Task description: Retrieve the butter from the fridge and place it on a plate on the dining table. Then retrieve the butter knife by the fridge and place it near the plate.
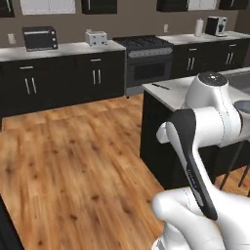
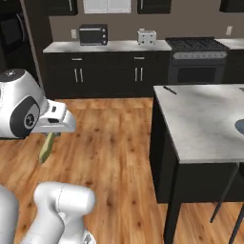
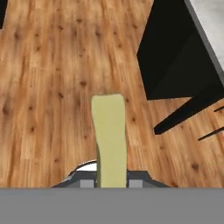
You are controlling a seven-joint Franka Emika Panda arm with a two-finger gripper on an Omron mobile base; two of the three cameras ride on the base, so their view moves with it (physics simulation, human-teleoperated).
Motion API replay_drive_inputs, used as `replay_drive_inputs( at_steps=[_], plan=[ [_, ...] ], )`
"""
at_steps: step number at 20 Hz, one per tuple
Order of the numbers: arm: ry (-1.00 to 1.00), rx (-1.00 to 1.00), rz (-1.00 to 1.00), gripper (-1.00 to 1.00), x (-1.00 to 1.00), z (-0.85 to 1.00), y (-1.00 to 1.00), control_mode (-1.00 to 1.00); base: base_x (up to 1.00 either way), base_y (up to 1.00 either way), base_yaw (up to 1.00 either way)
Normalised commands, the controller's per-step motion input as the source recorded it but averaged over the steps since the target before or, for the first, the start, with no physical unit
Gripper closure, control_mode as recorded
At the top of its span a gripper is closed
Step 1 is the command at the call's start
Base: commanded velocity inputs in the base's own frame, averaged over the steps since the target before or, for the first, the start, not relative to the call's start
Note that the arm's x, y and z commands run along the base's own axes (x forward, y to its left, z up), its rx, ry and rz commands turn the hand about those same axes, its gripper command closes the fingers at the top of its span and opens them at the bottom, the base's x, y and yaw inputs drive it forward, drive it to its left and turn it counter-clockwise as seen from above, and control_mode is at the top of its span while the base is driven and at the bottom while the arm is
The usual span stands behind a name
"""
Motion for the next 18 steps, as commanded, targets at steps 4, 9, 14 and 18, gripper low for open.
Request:
replay_drive_inputs(
  at_steps=[4, 9, 14, 18],
  plan=[
    [0.00, 0.00, 0.00, 1.00, 0.00, 0.00, 0.00, 1.00, 0.00, 0.00, -0.56],
    [0.00, 0.00, 0.00, 1.00, 0.00, 0.00, 0.00, 1.00, 0.00, -0.24, -0.14],
    [0.00, 0.00, 0.00, 1.00, 0.00, 0.00, 0.00, 1.00, 0.04, -0.87, 0.17],
    [0.00, 0.00, 0.00, 1.00, 0.00, 0.00, 0.00, 1.00, 0.11, -1.00, 0.25]
  ],
)
